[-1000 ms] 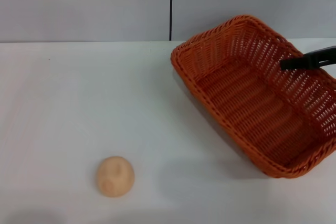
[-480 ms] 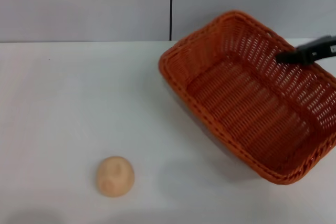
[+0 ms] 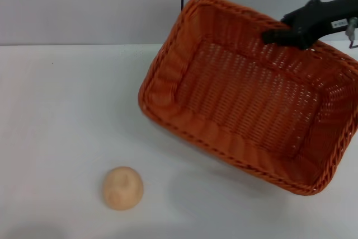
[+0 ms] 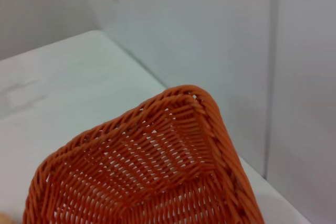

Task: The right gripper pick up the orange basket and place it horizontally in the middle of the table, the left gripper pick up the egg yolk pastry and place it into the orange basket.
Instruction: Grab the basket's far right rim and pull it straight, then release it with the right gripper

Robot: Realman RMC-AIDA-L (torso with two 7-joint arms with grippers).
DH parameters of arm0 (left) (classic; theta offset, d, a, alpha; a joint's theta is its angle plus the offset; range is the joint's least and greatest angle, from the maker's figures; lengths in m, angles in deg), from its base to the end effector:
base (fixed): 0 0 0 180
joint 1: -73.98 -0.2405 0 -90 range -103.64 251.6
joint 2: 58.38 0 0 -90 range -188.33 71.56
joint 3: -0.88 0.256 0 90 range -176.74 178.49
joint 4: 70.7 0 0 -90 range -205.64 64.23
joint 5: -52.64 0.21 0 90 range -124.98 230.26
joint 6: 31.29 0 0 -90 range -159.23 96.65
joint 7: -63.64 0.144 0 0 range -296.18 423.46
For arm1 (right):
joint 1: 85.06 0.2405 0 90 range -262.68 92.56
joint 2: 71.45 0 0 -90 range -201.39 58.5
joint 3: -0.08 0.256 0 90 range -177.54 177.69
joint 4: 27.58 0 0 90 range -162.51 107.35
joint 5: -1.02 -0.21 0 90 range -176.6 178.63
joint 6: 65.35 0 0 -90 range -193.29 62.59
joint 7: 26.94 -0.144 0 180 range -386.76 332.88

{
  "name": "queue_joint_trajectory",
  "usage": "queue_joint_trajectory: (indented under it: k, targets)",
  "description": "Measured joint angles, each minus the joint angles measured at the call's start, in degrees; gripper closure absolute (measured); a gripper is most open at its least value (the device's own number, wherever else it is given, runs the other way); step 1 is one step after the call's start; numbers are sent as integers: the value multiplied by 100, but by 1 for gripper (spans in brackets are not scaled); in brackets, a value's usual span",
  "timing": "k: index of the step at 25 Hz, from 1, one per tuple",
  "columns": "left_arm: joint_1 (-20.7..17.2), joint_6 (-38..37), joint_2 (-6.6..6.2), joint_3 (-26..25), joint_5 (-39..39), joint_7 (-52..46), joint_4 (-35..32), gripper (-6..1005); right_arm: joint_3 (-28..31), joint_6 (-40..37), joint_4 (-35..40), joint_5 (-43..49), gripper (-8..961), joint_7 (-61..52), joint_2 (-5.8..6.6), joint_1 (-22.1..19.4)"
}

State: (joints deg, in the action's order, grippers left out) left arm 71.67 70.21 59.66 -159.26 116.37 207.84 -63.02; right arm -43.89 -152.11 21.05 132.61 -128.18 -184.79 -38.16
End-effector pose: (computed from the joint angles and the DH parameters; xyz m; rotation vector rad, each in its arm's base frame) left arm -0.4007 0.1322 0.0732 -1.3253 -0.5669 -0.9238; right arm 0.1879 0.4163 0.0515 -2.7950 0.5245 0.1881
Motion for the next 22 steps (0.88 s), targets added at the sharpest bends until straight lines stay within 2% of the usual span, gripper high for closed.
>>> queue_joint_trajectory:
  k: [6,8,9,13,17,22]
  targets:
    - [-177,60,12,77,-1,3,48,258,-529,51,-59,9,800,705,-43,220]
    - [-277,118,14,154,-2,3,49,260,-619,60,-61,-6,800,1022,-112,315]
    - [-277,118,14,154,-2,3,49,260,-619,60,-61,-6,800,1022,-112,315]
    - [-420,229,22,217,-2,8,42,262,-643,67,22,-21,801,1529,-236,403]
    - [-547,324,25,219,-1,12,16,264,-746,95,-29,-32,801,1962,-266,516]
    - [-645,386,33,223,-2,12,-8,267,-800,130,-138,-83,801,2528,-363,588]
